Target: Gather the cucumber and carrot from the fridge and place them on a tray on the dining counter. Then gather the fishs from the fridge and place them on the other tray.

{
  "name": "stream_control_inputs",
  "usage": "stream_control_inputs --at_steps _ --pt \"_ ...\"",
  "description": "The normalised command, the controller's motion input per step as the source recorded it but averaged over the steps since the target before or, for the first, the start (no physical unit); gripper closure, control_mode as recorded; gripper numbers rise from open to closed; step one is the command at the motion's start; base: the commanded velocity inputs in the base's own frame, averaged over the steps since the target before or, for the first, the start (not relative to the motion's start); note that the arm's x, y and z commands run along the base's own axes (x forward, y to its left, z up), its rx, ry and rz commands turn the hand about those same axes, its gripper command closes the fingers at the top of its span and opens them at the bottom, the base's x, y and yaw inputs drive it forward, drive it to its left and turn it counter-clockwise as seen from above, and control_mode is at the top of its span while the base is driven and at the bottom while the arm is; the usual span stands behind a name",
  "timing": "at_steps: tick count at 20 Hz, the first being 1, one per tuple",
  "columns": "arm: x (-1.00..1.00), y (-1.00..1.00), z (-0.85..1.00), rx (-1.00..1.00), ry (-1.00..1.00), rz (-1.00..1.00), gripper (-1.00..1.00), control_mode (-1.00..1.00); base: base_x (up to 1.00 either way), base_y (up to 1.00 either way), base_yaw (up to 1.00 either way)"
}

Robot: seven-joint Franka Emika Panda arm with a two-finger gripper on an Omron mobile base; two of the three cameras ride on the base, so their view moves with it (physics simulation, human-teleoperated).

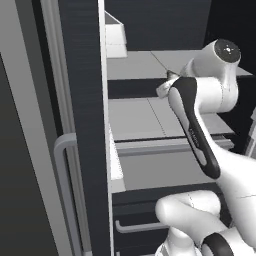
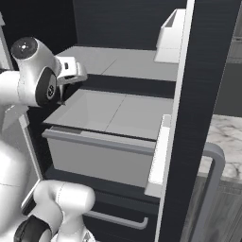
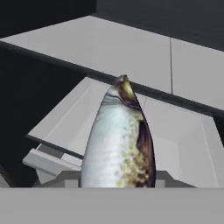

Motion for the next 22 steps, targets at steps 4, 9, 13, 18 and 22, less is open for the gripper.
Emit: stream_control_inputs --at_steps 4,9,13,18,22 --pt "-1.00 -0.20 0.00 0.00 -0.06 -0.03 1.00 -1.00 0.00 0.00 0.00" --pt "-1.00 -0.19 0.00 0.00 -0.05 -0.03 1.00 -1.00 0.00 0.00 0.00" --pt "-1.00 -0.05 -0.01 0.01 -0.05 -0.04 1.00 -1.00 0.00 0.00 0.00" --pt "-1.00 -0.04 -0.09 0.03 -0.05 -0.06 1.00 -1.00 0.00 0.00 0.00" --pt "-0.77 0.00 -0.19 0.01 -0.02 -0.07 1.00 -1.00 0.00 0.00 0.00"
